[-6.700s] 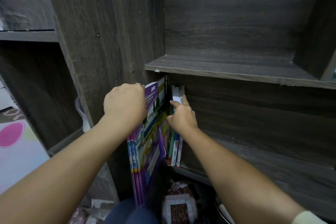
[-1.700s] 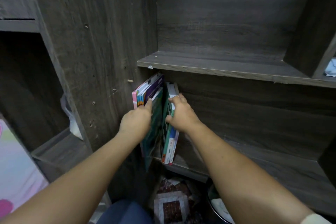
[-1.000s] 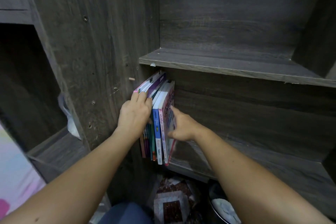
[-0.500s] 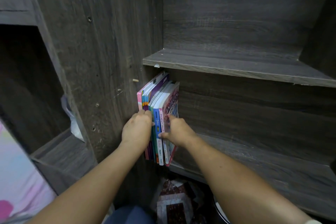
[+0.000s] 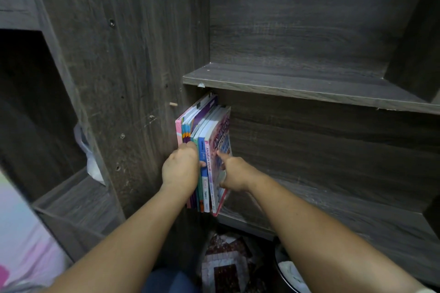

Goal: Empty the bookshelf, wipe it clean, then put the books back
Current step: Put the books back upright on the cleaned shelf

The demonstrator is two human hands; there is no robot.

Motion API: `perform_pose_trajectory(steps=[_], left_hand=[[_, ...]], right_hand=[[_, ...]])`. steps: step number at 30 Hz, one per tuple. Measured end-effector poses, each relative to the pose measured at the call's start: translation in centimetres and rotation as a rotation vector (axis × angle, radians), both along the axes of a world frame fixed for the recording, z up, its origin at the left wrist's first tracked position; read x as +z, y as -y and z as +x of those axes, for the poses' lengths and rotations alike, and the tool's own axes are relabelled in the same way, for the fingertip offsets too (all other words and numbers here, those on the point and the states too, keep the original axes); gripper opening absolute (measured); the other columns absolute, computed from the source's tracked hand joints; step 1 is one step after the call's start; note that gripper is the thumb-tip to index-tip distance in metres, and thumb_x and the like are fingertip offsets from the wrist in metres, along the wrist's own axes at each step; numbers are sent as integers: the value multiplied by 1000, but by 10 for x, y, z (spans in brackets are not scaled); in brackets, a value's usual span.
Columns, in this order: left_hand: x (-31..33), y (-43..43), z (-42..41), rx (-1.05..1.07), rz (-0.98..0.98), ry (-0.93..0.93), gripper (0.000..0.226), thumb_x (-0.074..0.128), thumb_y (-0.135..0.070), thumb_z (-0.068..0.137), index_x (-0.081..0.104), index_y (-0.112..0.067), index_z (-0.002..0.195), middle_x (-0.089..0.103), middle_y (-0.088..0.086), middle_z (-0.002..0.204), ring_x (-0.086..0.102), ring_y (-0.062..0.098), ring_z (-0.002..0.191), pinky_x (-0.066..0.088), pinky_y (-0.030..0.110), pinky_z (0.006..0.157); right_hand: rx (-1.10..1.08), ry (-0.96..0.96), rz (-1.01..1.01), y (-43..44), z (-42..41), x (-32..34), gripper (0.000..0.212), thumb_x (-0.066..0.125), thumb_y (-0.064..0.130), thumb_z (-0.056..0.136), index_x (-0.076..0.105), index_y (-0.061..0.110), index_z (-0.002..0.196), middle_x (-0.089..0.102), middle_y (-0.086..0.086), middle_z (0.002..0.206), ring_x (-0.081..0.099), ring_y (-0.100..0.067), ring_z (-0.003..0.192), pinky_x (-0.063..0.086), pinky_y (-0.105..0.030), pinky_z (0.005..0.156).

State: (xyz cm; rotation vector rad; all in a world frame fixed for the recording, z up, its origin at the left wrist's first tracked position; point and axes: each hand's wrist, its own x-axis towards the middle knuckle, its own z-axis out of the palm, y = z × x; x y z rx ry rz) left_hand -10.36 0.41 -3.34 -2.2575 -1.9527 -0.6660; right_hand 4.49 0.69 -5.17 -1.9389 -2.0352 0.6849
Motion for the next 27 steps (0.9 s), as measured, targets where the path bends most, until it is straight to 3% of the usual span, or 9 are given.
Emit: perform_pose_trajectory(steps=[6,13,17,20,24,27], left_hand=[[-11,4,-3,-5,54,-36,49,75,-41,79,46,-15,110,58,3,105,62,20,94,52,32,75],[-14,5,9,88,82,-28,51,70,-42,82,39,-15,112,56,3,108,63,20,91,49,32,64],[-17,10,10,106,71,73,58,76,-37,77,34,-15,111,50,5,109,59,20,94,50,32,65],[-11,17,13,39,166,105,67,72,-29,77,29,-16,126,43,7,113,53,22,99,53,34,71],[-4,22,21,12,140,-64,85,60,-44,82,11,-24,149,36,7,123,43,24,111,49,39,80],[-6,21,18,35,138,-46,76,56,-51,83,24,-25,147,42,7,120,46,25,110,48,42,80]], right_hand=[[-52,66,105,6,8,8,62,72,18,83,48,29,139,58,-7,130,61,-24,110,54,-38,91],[-108,105,153,5,16,14,49,68,21,85,55,31,131,60,-3,130,60,-20,113,53,-36,92],[-132,110,173,5,22,16,43,65,21,86,59,30,127,65,-2,120,63,-21,105,54,-34,88],[-154,106,167,5,23,16,42,67,23,85,60,30,126,66,-1,116,63,-20,102,53,-33,88],[-151,99,161,7,22,16,42,66,21,86,60,28,127,65,-1,120,63,-20,105,53,-35,90],[-130,102,158,8,22,16,42,64,19,87,59,29,128,63,-1,124,62,-19,107,53,-36,91]])
